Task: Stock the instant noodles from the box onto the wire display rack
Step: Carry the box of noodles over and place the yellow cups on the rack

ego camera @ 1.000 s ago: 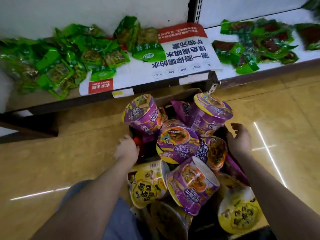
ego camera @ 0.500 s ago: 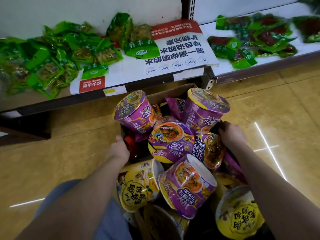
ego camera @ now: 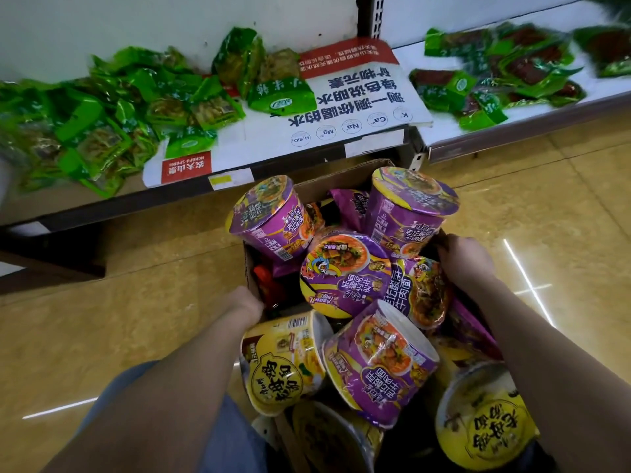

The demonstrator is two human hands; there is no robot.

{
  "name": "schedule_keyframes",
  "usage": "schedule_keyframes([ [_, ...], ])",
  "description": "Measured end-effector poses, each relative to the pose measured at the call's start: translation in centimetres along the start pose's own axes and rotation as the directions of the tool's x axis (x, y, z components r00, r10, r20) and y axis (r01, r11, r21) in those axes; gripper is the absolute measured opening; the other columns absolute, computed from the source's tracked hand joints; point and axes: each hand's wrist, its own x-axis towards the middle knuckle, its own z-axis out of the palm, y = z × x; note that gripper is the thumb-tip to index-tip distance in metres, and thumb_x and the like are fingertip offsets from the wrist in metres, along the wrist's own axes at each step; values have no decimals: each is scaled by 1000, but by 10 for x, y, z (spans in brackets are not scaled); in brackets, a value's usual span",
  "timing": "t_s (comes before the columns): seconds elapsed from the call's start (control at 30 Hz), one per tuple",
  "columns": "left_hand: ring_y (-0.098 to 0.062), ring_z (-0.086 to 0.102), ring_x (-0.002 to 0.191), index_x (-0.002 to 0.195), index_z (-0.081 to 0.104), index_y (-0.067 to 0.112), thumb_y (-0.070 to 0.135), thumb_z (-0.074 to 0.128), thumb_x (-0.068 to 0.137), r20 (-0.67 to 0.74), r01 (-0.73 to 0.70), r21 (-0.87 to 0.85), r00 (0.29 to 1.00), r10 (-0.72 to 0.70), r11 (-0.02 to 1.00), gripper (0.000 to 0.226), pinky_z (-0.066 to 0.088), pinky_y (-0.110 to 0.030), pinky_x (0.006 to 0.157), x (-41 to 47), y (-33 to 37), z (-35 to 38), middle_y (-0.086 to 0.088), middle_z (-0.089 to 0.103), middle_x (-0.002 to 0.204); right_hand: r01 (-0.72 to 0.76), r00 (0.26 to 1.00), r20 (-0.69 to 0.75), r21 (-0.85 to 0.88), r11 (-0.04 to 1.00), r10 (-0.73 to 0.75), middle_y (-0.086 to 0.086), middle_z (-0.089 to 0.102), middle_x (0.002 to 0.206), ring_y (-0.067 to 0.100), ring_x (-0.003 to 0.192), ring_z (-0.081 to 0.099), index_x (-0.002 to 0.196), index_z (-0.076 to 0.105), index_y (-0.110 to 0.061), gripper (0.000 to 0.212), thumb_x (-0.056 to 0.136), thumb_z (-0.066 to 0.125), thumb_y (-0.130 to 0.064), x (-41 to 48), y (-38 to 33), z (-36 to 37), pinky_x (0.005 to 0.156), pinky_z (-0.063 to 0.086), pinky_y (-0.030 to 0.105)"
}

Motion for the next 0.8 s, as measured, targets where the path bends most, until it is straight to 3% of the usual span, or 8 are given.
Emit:
schedule_keyframes([
  [0.23, -34, 61, 95, 90, 64, 3, 14, 59, 89, -13, -64, -8, 998, 63, 998, 12, 50, -36, 80, -45, 22, -55, -16, 66, 100, -76, 994, -74, 40, 996, 78, 31, 62, 105, 44, 96, 59, 112, 59, 1, 30, 95, 45, -19, -47, -8, -85, 77, 48, 41],
  [0.47, -26, 57, 82, 97, 63, 6, 23, 63, 87, 10, -182, 148, 983, 182, 972, 20, 43, -30, 64, -173, 77, -196, -9, 62, 94, -147, 982, -100, 117, 982, 159, 30, 63, 103, 43, 94, 60, 106, 61, 2, 31, 96, 43, -21, -122, -30, -255, 73, 47, 38],
  [0.7, -30, 60, 103, 110, 63, 6, 21, 59, 88, 16, -245, 351, 967, 255, 904, 27, 43, -30, 72, -331, 122, -327, -13, 64, 116, -194, 972, -103, 168, 966, 213, 30, 61, 105, 42, 96, 59, 109, 60, 4, 37, 99, 42, -26, -230, -42, -427, 71, 42, 36],
  [0.8, -28, 61, 104, 112, 63, 6, 22, 54, 90, 47, -292, 437, 952, 302, 851, 29, 45, -28, 73, -392, 136, -367, -11, 64, 114, -196, 967, -123, 189, 962, 221, 30, 62, 103, 42, 95, 60, 107, 60, 6, 37, 99, 42, -25, -269, -41, -482, 69, 42, 35],
])
